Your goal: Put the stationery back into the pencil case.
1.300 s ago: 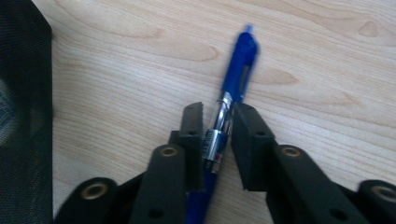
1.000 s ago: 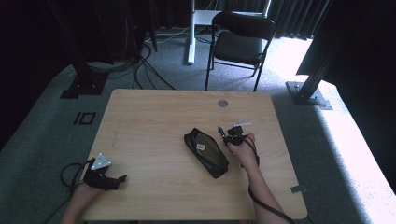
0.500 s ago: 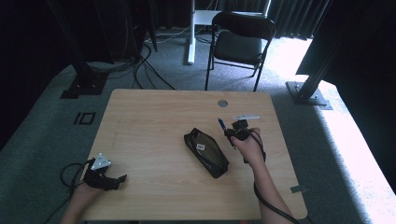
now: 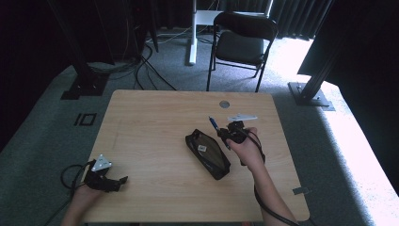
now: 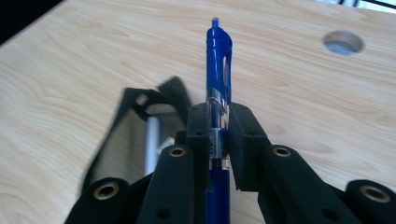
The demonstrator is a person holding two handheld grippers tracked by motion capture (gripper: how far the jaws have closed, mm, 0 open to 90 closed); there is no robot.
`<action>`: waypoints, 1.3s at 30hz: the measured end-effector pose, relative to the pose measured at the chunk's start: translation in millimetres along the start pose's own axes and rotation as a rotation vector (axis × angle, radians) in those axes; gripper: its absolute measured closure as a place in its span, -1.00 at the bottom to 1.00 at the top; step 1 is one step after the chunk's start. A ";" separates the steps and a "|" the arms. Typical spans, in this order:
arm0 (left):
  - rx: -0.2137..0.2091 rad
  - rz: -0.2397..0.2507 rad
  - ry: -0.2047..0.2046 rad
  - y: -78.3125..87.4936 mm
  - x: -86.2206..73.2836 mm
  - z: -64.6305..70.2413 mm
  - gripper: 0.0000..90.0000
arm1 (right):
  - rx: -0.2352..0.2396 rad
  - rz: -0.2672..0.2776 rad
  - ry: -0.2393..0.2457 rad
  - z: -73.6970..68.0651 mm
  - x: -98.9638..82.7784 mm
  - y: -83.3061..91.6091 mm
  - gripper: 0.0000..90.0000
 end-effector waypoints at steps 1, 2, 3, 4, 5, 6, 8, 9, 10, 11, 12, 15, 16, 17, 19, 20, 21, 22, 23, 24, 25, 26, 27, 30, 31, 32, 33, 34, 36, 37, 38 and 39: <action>0.000 0.000 0.000 0.0 0.0 0.0 -0.95 | 0.007 -0.004 0.003 -3.2 -0.8 -0.7 0.76; 0.000 0.000 0.000 0.0 0.0 0.0 -0.95 | 0.011 -0.003 0.007 -6.1 -1.8 -1.9 0.76; 0.000 0.000 0.000 0.0 0.0 0.0 -0.95 | 0.014 -0.017 0.021 -9.4 -3.6 -3.9 0.76; 0.000 0.000 0.000 0.0 0.0 0.0 -0.95 | 0.023 -0.014 0.016 -12.2 -5.2 -6.0 0.76; 0.000 0.000 0.000 0.0 0.0 0.0 -0.95 | 0.023 -0.024 0.019 -13.7 -6.5 -7.5 0.76; 0.000 0.000 0.000 0.0 0.0 0.0 -0.95 | 0.020 -0.033 0.027 -15.3 -8.1 -9.6 0.76; 0.000 0.000 0.000 0.0 0.0 0.0 -0.95 | 0.041 -0.036 0.013 -19.2 -11.0 -13.4 0.76; 0.000 0.000 0.000 0.0 0.0 0.0 -0.95 | 0.047 -0.044 0.015 -21.1 -12.5 -15.0 0.76; 0.000 0.000 0.000 0.0 0.0 0.0 -0.95 | 0.053 -0.043 0.013 -23.6 -14.0 -16.9 0.76; 0.000 0.000 0.000 0.0 0.0 0.0 -0.95 | 0.057 -0.060 0.024 -27.0 -16.8 -20.2 0.76; 0.000 0.000 0.000 0.0 0.0 0.0 -0.95 | 0.059 -0.062 0.022 -28.1 -17.7 -21.2 0.76; 0.000 0.000 0.000 0.0 0.0 0.0 -0.95 | 0.048 -0.094 0.031 -32.4 -23.9 -28.5 0.76; 0.000 0.000 0.000 0.0 0.0 0.0 -0.95 | 0.042 -0.105 0.035 -33.1 -25.6 -30.2 0.76; 0.000 0.000 0.000 0.0 0.0 0.0 -0.95 | 0.033 -0.114 0.045 -33.7 -26.8 -31.6 0.76; 0.000 0.000 0.000 0.0 0.0 0.0 -0.95 | 0.020 -0.127 0.056 -35.1 -28.9 -33.9 0.76; 0.000 0.000 0.000 0.0 0.0 0.0 -0.95 | 0.013 -0.133 0.066 -35.8 -29.8 -35.1 0.76; 0.000 0.000 0.000 0.0 0.0 0.0 -0.95 | 0.011 -0.139 0.067 -36.9 -31.0 -36.6 0.76; 0.000 0.000 0.000 0.0 0.0 0.0 -0.95 | 0.008 -0.154 0.067 -37.7 -32.4 -38.2 0.76; 0.000 0.000 0.000 0.0 0.0 0.0 -0.95 | 0.005 -0.158 0.066 -38.1 -33.7 -40.3 0.76; 0.000 0.000 0.000 0.0 0.0 0.0 -0.95 | 0.004 -0.164 0.064 -38.4 -34.5 -41.5 0.76; 0.000 0.000 0.000 0.0 0.0 0.0 -0.95 | -0.001 -0.180 0.072 -38.6 -35.8 -43.5 0.76; 0.000 0.000 0.000 0.0 0.0 0.0 -0.95 | -0.003 -0.182 0.073 -38.9 -36.3 -44.7 0.76; 0.000 0.000 0.000 0.0 0.0 0.0 -0.95 | -0.004 -0.192 0.075 -39.1 -37.1 -45.9 0.76; 0.000 0.000 0.000 0.0 0.0 0.0 -0.95 | -0.006 -0.206 0.079 -38.7 -38.8 -48.9 0.76; 0.000 -0.001 0.000 0.0 0.0 0.0 -0.95 | -0.003 -0.208 0.077 -39.0 -39.5 -49.7 0.76; 0.000 0.000 0.000 0.0 0.0 0.0 -0.95 | -0.003 -0.206 0.079 -39.2 -39.8 -50.1 0.75; 0.000 0.000 0.000 0.0 0.0 0.0 -0.95 | -0.002 -0.209 0.083 -39.3 -40.3 -50.5 0.72; 0.000 0.000 0.000 0.0 0.0 0.0 -0.95 | 0.009 -0.206 0.072 -39.7 -40.3 -50.8 0.67; 0.000 0.000 0.000 0.0 0.0 0.0 -0.95 | 0.017 -0.203 0.079 -40.4 -39.8 -49.9 0.65; 0.000 0.000 0.000 0.0 0.0 0.0 -0.95 | 0.019 -0.199 0.078 -40.5 -39.0 -49.0 0.65; 0.000 0.000 0.000 0.0 0.0 0.0 -0.95 | 0.025 -0.195 0.077 -40.8 -38.1 -47.6 0.63; 0.000 0.000 0.000 0.0 0.0 0.0 -0.95 | 0.038 -0.182 0.066 -41.4 -36.3 -44.8 0.59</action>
Point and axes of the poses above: each handheld gripper's, and its own axes: y roughly backward along the jaws, x roughly out of its top, z roughly to its right, the point moved 3 cm from there along -y, roughly forward along the jaws, and after that the axes turned 9 degrees about -y, right-handed, at the moved point
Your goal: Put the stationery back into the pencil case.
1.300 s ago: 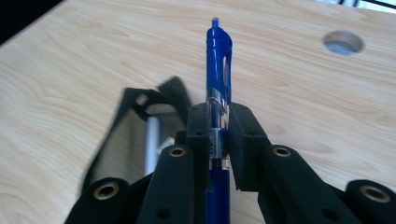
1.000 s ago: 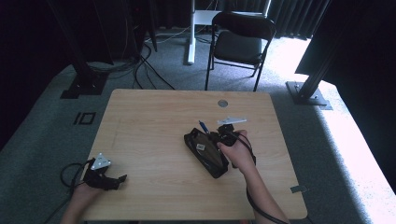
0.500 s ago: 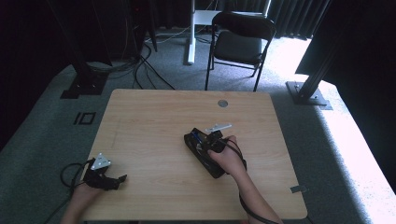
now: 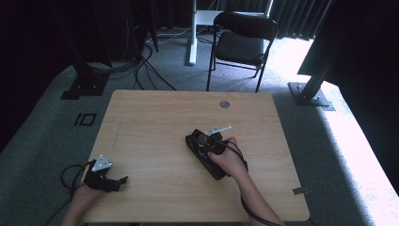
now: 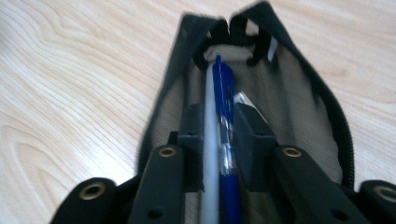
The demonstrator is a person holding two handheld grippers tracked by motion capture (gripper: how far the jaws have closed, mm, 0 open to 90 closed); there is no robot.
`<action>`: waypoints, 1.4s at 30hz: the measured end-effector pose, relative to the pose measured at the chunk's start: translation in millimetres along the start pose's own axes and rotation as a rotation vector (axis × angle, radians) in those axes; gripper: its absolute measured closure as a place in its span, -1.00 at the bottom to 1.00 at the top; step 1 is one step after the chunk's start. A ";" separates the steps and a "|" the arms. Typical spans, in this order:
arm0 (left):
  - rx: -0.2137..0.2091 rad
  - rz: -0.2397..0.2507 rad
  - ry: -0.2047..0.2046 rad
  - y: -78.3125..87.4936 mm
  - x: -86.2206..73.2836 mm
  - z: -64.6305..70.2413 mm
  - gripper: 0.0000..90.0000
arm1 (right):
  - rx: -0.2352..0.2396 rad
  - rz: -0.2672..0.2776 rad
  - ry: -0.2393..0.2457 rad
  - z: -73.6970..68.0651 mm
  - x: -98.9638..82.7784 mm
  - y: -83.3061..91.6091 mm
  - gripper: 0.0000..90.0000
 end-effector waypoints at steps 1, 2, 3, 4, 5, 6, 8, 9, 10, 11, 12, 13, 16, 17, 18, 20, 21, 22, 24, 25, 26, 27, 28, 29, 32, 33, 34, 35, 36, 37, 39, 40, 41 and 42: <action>0.000 0.000 0.000 0.0 0.0 0.0 -0.95 | 0.009 0.012 -0.004 -0.1 1.1 2.1 0.57; 0.000 0.000 0.000 0.0 0.0 0.0 -0.95 | 0.013 0.026 0.001 -0.1 2.5 5.1 0.53; 0.000 0.000 0.000 0.0 0.0 0.0 -0.95 | 0.019 0.048 0.003 -0.5 4.5 9.5 0.47; 0.000 0.000 0.000 0.0 0.0 0.0 -0.95 | 0.028 0.064 0.004 -0.6 5.9 12.4 0.43; 0.000 0.000 0.000 0.0 0.0 0.0 -0.95 | 0.044 0.085 0.001 -1.6 8.2 17.1 0.40; 0.000 0.000 0.000 0.0 0.0 0.0 -0.95 | 0.044 0.095 0.009 -1.4 9.5 19.8 0.34; 0.000 0.000 0.000 0.0 0.0 0.0 -0.95 | 0.050 0.128 0.018 -0.5 13.2 25.5 0.26; 0.000 0.000 0.000 0.0 0.0 0.0 -0.95 | 0.065 0.136 0.014 0.0 14.6 27.6 0.19; 0.000 0.000 0.000 0.0 0.0 0.0 -0.95 | 0.073 0.145 0.010 1.1 15.9 29.1 0.15; 0.000 0.000 0.000 0.0 0.0 0.0 -0.95 | 0.074 0.156 0.014 2.6 17.1 30.1 0.11; 0.000 0.000 0.000 0.0 0.0 0.0 -0.95 | 0.073 0.161 0.014 4.1 17.8 30.7 0.10; 0.000 0.000 0.000 0.0 0.0 0.0 -0.95 | 0.064 0.165 0.019 6.8 18.2 31.0 0.07; 0.000 0.000 0.000 0.0 0.0 0.0 -0.95 | 0.053 0.175 0.003 13.6 18.6 31.3 0.00; 0.000 0.000 0.000 0.0 0.0 0.0 -0.95 | 0.045 0.180 0.006 16.8 18.6 31.3 -0.02; 0.000 0.000 0.000 0.0 0.0 0.0 -0.95 | 0.041 0.180 -0.002 19.6 18.2 31.5 -0.02; 0.001 0.000 0.001 0.0 0.0 -0.1 -0.95 | 0.042 0.179 -0.026 25.0 17.4 32.8 -0.07; 0.001 0.000 0.001 0.0 0.0 -0.1 -0.95 | 0.037 0.180 -0.026 26.9 17.1 33.1 -0.08; 0.001 0.000 0.001 0.0 0.0 -0.1 -0.95 | 0.032 0.180 -0.031 29.1 16.8 33.7 -0.09; 0.001 0.000 0.001 0.0 0.0 -0.1 -0.95 | 0.024 0.186 -0.040 33.5 16.4 35.0 -0.15; 0.001 0.000 0.001 0.0 0.0 -0.1 -0.95 | 0.018 0.194 -0.042 35.8 16.4 35.8 -0.19; 0.001 0.000 0.001 0.0 0.0 -0.1 -0.95 | 0.012 0.201 -0.042 38.1 16.4 36.6 -0.23; 0.001 0.000 0.001 0.0 0.0 -0.1 -0.95 | 0.005 0.208 -0.044 40.5 16.3 37.3 -0.26; 0.001 0.000 0.001 0.0 0.0 -0.1 -0.95 | -0.005 0.216 -0.043 43.3 16.1 37.9 -0.29; 0.001 0.000 0.001 0.0 0.0 -0.1 -0.95 | -0.016 0.224 -0.046 46.1 15.8 38.5 -0.30; 0.001 0.000 0.001 0.0 0.0 -0.1 -0.95 | -0.040 0.229 -0.048 55.3 13.3 40.5 -0.34; 0.001 0.000 0.001 0.0 0.0 -0.1 -0.95 | -0.048 0.231 -0.049 57.6 12.5 40.9 -0.34; 0.001 0.000 0.001 0.0 0.0 -0.1 -0.95 | -0.057 0.230 -0.052 60.7 11.3 41.4 -0.34; 0.001 0.000 0.001 0.0 0.0 -0.1 -0.95 | -0.061 0.232 -0.056 63.7 10.1 41.9 -0.34; 0.001 0.000 0.001 0.0 0.0 -0.1 -0.95 | -0.067 0.236 -0.063 67.3 8.6 42.5 -0.35; 0.001 0.000 0.001 0.0 0.0 -0.1 -0.95 | -0.072 0.236 -0.065 69.6 7.6 42.8 -0.36; 0.001 0.000 0.001 0.0 0.0 -0.1 -0.95 | -0.086 0.243 -0.080 76.1 4.7 44.0 -0.38; 0.001 0.000 0.001 0.0 0.0 -0.1 -0.95 | -0.091 0.244 -0.086 78.2 3.6 44.3 -0.40; 0.001 0.000 0.001 0.0 0.0 -0.1 -0.95 | -0.098 0.245 -0.097 80.7 2.1 44.7 -0.42; 0.001 0.000 0.001 0.0 0.0 -0.1 -0.95 | -0.101 0.244 -0.101 83.2 0.6 45.0 -0.43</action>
Point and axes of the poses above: each handheld gripper's, and its own axes: y roughly backward along the jaws, x roughly out of its top, z roughly to its right, the point moved 3 cm from there along -y, roughly forward along the jaws, and after that the axes turned 9 degrees about -y, right-handed, at the moved point
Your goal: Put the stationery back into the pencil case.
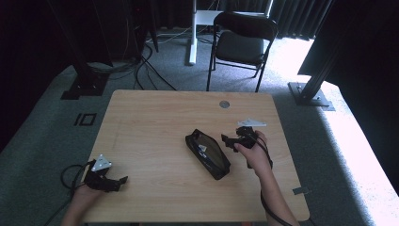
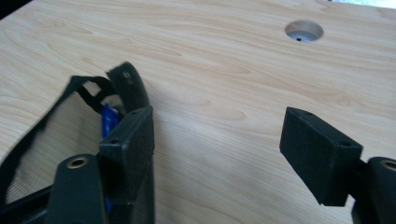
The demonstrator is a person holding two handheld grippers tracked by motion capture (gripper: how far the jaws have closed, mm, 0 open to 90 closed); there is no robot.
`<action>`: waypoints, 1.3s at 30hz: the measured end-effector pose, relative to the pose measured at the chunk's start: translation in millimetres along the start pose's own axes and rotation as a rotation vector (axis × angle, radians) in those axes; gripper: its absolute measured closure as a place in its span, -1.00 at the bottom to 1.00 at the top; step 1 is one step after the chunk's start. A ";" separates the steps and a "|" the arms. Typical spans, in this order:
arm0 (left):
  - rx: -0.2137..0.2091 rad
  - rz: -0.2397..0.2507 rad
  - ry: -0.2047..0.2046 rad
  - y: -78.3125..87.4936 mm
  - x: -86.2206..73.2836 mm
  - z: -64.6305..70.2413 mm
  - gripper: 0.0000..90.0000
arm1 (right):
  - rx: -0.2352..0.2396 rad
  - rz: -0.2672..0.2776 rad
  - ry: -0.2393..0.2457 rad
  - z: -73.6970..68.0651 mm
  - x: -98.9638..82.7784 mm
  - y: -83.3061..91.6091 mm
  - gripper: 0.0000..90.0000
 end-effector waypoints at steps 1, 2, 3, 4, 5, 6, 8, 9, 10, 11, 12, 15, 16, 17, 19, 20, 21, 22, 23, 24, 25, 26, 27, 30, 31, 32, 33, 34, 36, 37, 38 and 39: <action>0.000 0.000 0.000 0.0 0.0 0.0 -0.95 | -0.012 -0.001 0.000 3.3 -1.5 0.3 -0.44; 0.000 0.000 0.000 0.0 0.0 0.0 -0.95 | -0.019 -0.001 -0.001 5.2 -2.4 0.4 -0.46; 0.000 0.000 0.000 0.0 0.0 0.0 -0.95 | -0.026 -0.003 0.000 7.9 -3.7 0.6 -0.46; 0.000 0.000 0.000 0.0 0.0 0.0 -0.95 | -0.031 -0.006 -0.002 10.8 -5.3 0.6 -0.46; 0.000 0.000 0.000 0.0 0.0 0.0 -0.95 | -0.038 -0.007 -0.011 13.6 -7.0 0.8 -0.46; 0.000 0.000 0.000 0.0 0.0 0.0 -0.95 | -0.043 -0.005 -0.016 16.4 -8.8 0.7 -0.46; 0.000 0.000 0.000 0.0 0.0 0.0 -0.95 | -0.056 -0.005 -0.035 23.4 -13.1 0.7 -0.46; 0.000 0.000 0.000 0.0 0.0 0.0 -0.95 | -0.067 -0.003 -0.046 27.0 -15.3 0.9 -0.46; 0.000 0.000 0.000 0.0 0.0 0.0 -0.95 | -0.077 -0.001 -0.055 31.7 -17.9 1.2 -0.46; 0.000 0.000 0.000 0.0 0.0 0.0 -0.95 | -0.084 -0.002 -0.058 34.5 -19.7 1.5 -0.46; 0.000 0.000 0.000 0.0 0.0 0.0 -0.95 | -0.093 -0.002 -0.064 38.2 -21.9 2.1 -0.46; 0.000 0.000 0.000 0.0 0.0 0.0 -0.95 | -0.107 -0.006 -0.086 48.2 -28.3 4.3 -0.46; 0.000 0.000 0.000 0.0 0.0 0.0 -0.95 | -0.111 -0.008 -0.090 51.1 -30.3 4.9 -0.46; 0.000 0.000 0.000 0.0 0.0 0.0 -0.95 | -0.123 -0.008 -0.094 54.0 -32.3 5.6 -0.46; 0.000 0.000 0.000 0.0 0.0 0.0 -0.95 | -0.142 -0.012 -0.093 59.6 -36.0 7.1 -0.46; 0.000 0.000 0.000 0.0 0.0 0.0 -0.95 | -0.152 -0.009 -0.100 62.9 -38.0 8.0 -0.47; 0.000 0.000 0.000 0.0 0.0 0.1 -0.95 | -0.159 -0.010 -0.101 64.9 -39.3 8.4 -0.48; 0.000 0.000 0.000 0.0 0.0 0.1 -0.95 | -0.170 -0.013 -0.099 68.1 -41.5 9.2 -0.49; 0.000 0.000 0.000 0.0 0.0 0.0 -0.95 | -0.176 -0.014 -0.103 70.0 -42.9 9.7 -0.49; 0.000 0.000 0.000 0.0 0.0 0.0 -0.95 | -0.181 -0.018 -0.114 72.2 -45.0 10.4 -0.51; 0.000 0.000 0.000 0.0 0.0 0.0 -0.95 | -0.187 -0.029 -0.128 74.6 -47.3 11.2 -0.53; 0.000 0.000 0.000 0.0 0.0 0.0 -0.95 | -0.193 -0.028 -0.128 77.0 -49.3 11.7 -0.53; 0.000 0.000 0.000 0.0 0.0 0.0 -0.95 | -0.201 -0.028 -0.134 79.0 -51.3 12.4 -0.53; 0.000 0.000 0.000 0.0 0.0 0.0 -0.95 | -0.242 -0.050 -0.168 84.7 -58.7 15.0 -0.61; 0.000 0.000 0.000 0.0 0.0 0.0 -0.95 | -0.251 -0.051 -0.172 86.3 -60.8 15.8 -0.61; 0.000 0.000 0.000 0.0 0.0 0.0 -0.95 | -0.263 -0.046 -0.172 88.0 -62.6 16.6 -0.61; 0.000 0.000 0.000 0.0 0.0 0.0 -0.95 | -0.267 -0.043 -0.168 89.3 -64.4 17.3 -0.61; 0.000 0.000 0.000 0.0 0.0 0.0 -0.95 | -0.268 -0.040 -0.170 90.5 -66.3 17.9 -0.61; 0.000 0.000 0.000 0.0 0.0 0.0 -0.95 | -0.285 -0.041 -0.172 92.5 -70.4 19.6 -0.61; 0.000 0.000 0.000 0.0 0.0 0.0 -0.95 | -0.291 -0.039 -0.180 93.5 -72.5 20.9 -0.61; 0.000 0.000 0.000 0.0 0.0 0.0 -0.95 | -0.295 -0.038 -0.185 94.2 -73.8 21.7 -0.61; 0.000 0.000 0.000 0.0 0.0 0.0 -0.95 | -0.299 -0.041 -0.188 94.9 -75.6 22.8 -0.61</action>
Point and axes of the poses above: each handheld gripper's, and its own axes: y roughly backward along the jaws, x roughly out of its top, z roughly to its right, the point moved 3 cm from there along -y, roughly forward along the jaws, and after that the axes turned 9 degrees about -y, right-handed, at the moved point
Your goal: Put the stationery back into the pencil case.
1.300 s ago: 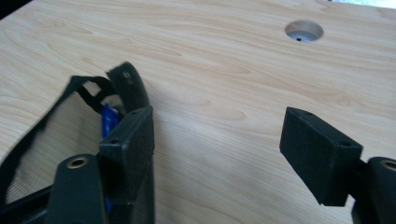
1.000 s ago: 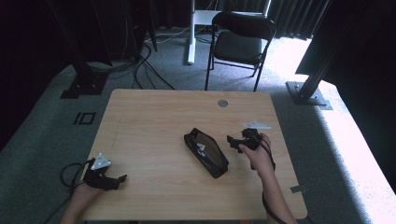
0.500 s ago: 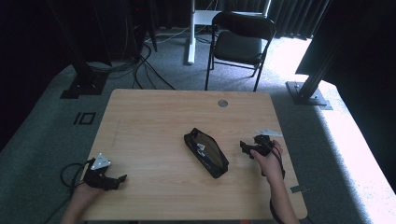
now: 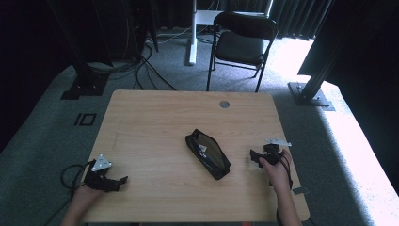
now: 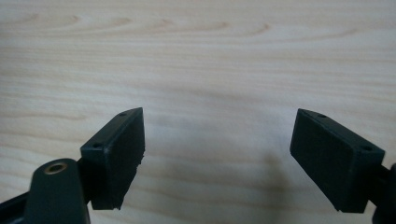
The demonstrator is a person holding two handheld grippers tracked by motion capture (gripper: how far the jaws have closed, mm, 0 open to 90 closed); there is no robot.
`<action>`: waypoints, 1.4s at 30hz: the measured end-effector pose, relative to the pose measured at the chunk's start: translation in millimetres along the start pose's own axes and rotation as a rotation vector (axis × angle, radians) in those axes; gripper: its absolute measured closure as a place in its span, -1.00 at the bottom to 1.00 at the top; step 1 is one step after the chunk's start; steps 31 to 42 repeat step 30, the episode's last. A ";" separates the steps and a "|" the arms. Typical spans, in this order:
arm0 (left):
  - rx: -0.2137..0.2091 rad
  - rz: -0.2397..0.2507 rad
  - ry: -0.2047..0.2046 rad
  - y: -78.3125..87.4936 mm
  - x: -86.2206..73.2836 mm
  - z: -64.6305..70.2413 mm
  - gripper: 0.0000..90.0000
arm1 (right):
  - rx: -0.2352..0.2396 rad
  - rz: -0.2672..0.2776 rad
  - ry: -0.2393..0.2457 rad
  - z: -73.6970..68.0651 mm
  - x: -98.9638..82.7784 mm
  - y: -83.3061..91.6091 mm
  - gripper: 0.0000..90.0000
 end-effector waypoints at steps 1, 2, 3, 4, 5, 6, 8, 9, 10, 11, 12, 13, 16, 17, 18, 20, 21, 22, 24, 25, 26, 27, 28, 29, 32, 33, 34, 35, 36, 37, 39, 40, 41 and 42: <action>0.000 0.000 0.000 0.0 0.0 0.0 -0.95 | -0.004 -0.007 0.009 1.4 -2.1 0.7 -0.62; 0.000 0.000 0.000 0.0 0.0 0.0 -0.95 | -0.013 -0.013 0.020 2.4 -3.9 1.0 -0.65; 0.000 -0.001 0.000 0.0 0.0 0.0 -0.95 | -0.012 -0.019 0.022 2.8 -5.4 1.1 -0.66; 0.000 0.000 0.000 0.0 0.0 0.0 -0.95 | -0.008 -0.024 0.023 3.5 -7.3 1.1 -0.66; 0.000 0.000 0.000 0.0 0.0 0.0 -0.95 | -0.011 -0.031 0.017 4.6 -9.9 1.3 -0.66; 0.000 0.000 0.000 0.0 0.0 0.0 -0.95 | -0.016 -0.032 0.020 5.6 -11.9 1.7 -0.66; 0.000 0.000 0.000 0.0 0.0 0.0 -0.95 | -0.032 -0.028 0.020 7.5 -15.7 2.3 -0.66; 0.000 0.000 0.000 0.0 0.0 0.0 -0.95 | -0.042 -0.032 0.017 8.8 -18.2 2.6 -0.67; 0.000 0.000 0.000 0.0 0.0 0.0 -0.95 | -0.056 -0.026 0.020 10.0 -20.3 3.3 -0.69; 0.000 0.000 0.000 0.0 0.0 0.0 -0.95 | -0.061 -0.022 0.018 11.2 -21.8 4.6 -0.69; 0.000 0.000 0.000 0.0 0.0 0.0 -0.95 | -0.061 -0.015 0.002 12.2 -22.9 5.9 -0.69; 0.000 0.000 0.000 0.0 0.0 0.0 -0.95 | -0.061 -0.006 -0.019 12.9 -24.0 7.3 -0.69; 0.000 -0.001 0.000 0.0 0.0 0.0 -0.95 | -0.095 0.021 -0.009 14.7 -29.0 8.0 -0.73; 0.000 0.000 0.000 0.0 0.0 0.0 -0.95 | -0.097 0.035 -0.012 14.8 -30.4 8.0 -0.73; 0.000 0.000 0.000 0.0 0.0 0.0 -0.95 | -0.096 0.037 -0.012 14.8 -30.8 8.3 -0.73; 0.000 0.000 0.000 0.0 0.0 0.0 -0.95 | -0.099 0.038 -0.014 14.8 -31.5 9.0 -0.73; 0.000 0.000 0.000 0.0 0.0 0.0 -0.95 | -0.098 0.038 -0.014 14.8 -31.5 9.0 -0.73; 0.000 0.000 0.000 0.0 0.0 0.0 -0.95 | -0.098 0.038 -0.014 14.9 -31.5 8.9 -0.73; 0.000 0.000 0.000 0.0 0.0 0.0 -0.95 | -0.098 0.038 -0.014 14.9 -31.5 8.9 -0.73; 0.000 0.000 0.000 0.0 0.0 0.0 -0.95 | -0.098 0.038 -0.014 14.9 -31.5 8.9 -0.73; 0.000 0.000 0.000 0.0 0.0 0.0 -0.95 | -0.098 0.038 -0.014 14.9 -31.5 8.9 -0.73; 0.000 0.000 0.000 0.0 0.0 0.0 -0.95 | -0.098 0.039 -0.014 14.9 -31.5 8.9 -0.73; 0.000 0.000 0.000 0.0 0.0 0.0 -0.95 | -0.098 0.039 -0.014 14.9 -31.5 8.9 -0.73; 0.000 0.000 0.000 0.0 0.0 0.0 -0.95 | -0.098 0.039 -0.014 14.9 -31.5 8.9 -0.73; 0.000 0.000 0.000 0.0 0.0 0.0 -0.95 | -0.098 0.038 -0.014 14.9 -31.4 8.9 -0.73; 0.000 0.000 0.000 0.0 0.0 0.0 -0.95 | -0.098 0.038 -0.014 14.9 -31.4 8.9 -0.73; 0.000 0.000 0.000 0.0 0.0 0.0 -0.95 | -0.098 0.038 -0.014 14.9 -31.4 8.9 -0.73; 0.000 0.000 0.000 0.0 0.0 0.0 -0.95 | -0.098 0.038 -0.014 14.9 -31.4 8.9 -0.73; 0.000 0.000 0.000 0.0 0.0 0.0 -0.95 | -0.098 0.038 -0.014 14.9 -31.4 8.9 -0.73; 0.000 0.000 0.000 0.0 0.0 0.0 -0.95 | -0.098 0.038 -0.014 14.9 -31.4 8.9 -0.73; 0.000 0.000 0.000 0.0 0.0 0.0 -0.95 | -0.098 0.038 -0.014 14.9 -31.4 8.9 -0.73; 0.000 0.000 0.000 0.0 0.0 0.0 -0.95 | -0.098 0.038 -0.014 14.9 -31.4 8.9 -0.73; 0.000 0.000 0.000 0.0 0.0 0.0 -0.95 | -0.098 0.038 -0.014 14.9 -31.4 8.9 -0.73; 0.000 0.000 0.000 0.0 0.0 0.0 -0.95 | -0.098 0.038 -0.014 14.9 -31.4 8.9 -0.73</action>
Point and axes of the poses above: each handheld gripper's, and its own axes: y roughly backward along the jaws, x roughly out of its top, z roughly to its right, the point moved 3 cm from there along -y, roughly forward along the jaws, and after that the axes turned 9 degrees about -y, right-handed, at the moved point
